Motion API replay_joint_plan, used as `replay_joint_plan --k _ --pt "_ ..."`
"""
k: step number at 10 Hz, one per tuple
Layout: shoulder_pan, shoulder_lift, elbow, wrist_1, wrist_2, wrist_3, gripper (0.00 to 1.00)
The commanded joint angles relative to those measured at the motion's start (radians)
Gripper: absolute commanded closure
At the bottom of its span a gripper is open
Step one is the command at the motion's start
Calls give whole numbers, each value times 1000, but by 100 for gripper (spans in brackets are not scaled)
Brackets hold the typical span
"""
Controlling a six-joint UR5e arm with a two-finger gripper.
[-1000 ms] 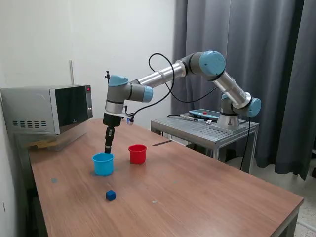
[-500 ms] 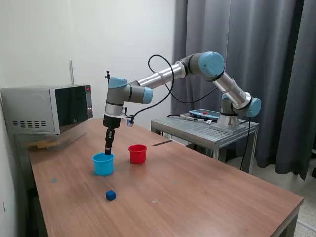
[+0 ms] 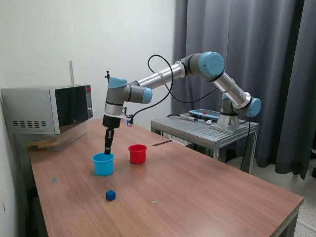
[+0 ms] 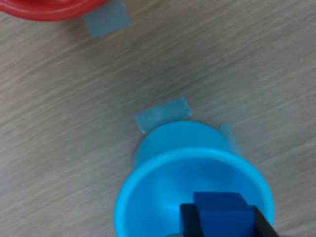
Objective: Place red objects in the red bin, and blue objects in the blue bin.
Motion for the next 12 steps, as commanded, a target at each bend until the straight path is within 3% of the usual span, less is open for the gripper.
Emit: replay_joint_plan --k 1,12 --pt "-3 0 0 0 0 -10 100" --pt "-3 9 -6 -13 0 -35 100"
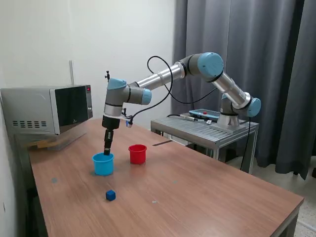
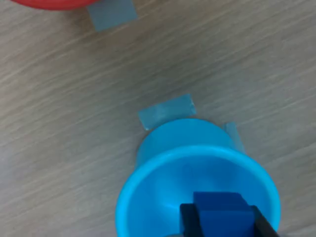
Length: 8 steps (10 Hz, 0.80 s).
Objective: Place red objects in the red bin, and blue objects in the blue bin.
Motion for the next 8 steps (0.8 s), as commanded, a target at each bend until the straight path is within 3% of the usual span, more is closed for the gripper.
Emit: replay_joint_plan --k 1,6,7,8 --pt "0 0 -2 -6 -1 -13 100" --pt "0 0 0 -4 0 -13 100" --pt "0 0 1 -3 0 -13 0" --pt "0 0 1 -2 0 -21 0"
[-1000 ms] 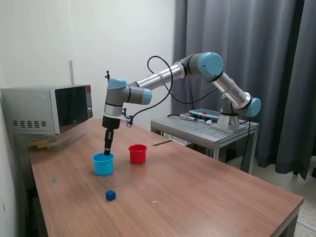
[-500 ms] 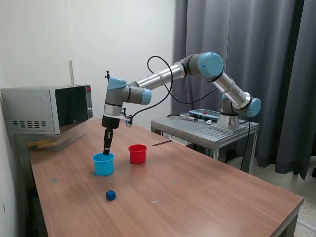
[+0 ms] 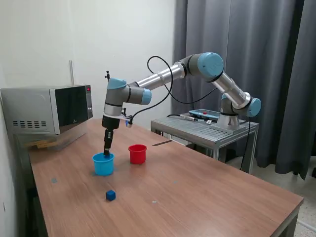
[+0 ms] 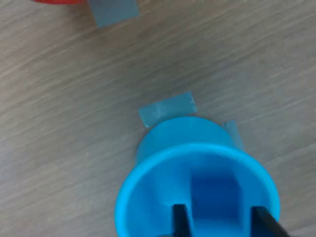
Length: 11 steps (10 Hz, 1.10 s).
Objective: Place red objects in the red bin, and blue objects in the blue bin.
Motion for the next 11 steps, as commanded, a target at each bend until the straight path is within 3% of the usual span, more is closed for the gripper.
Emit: replay_joint_plan --k 1,5,7,9,11 --pt "2 0 2 1 0 -15 0" --pt "5 -2 1 2 0 -16 0" --pt "70 -5 1 2 2 -16 0" --pt "162 -9 -11 5 81 -64 0" --pt "201 -12 -25 11 148 -131 0"
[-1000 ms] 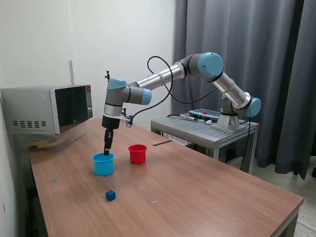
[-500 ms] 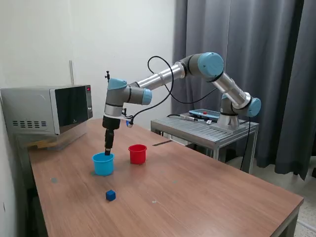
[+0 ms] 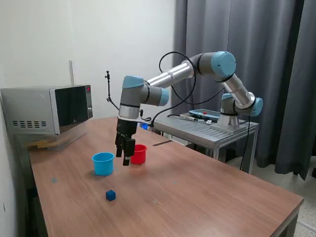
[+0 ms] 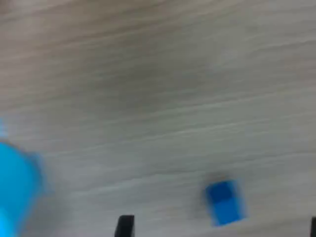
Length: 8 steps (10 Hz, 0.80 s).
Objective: Place red objects in the red bin, and blue objects in the blue bin.
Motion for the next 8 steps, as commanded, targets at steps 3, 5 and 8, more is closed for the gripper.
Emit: replay_joint_plan --k 3,5,8 --pt "32 9 -15 23 118 -95 0" --pt "27 38 -41 23 112 -127 0" --pt "16 68 -63 20 36 -155 0"
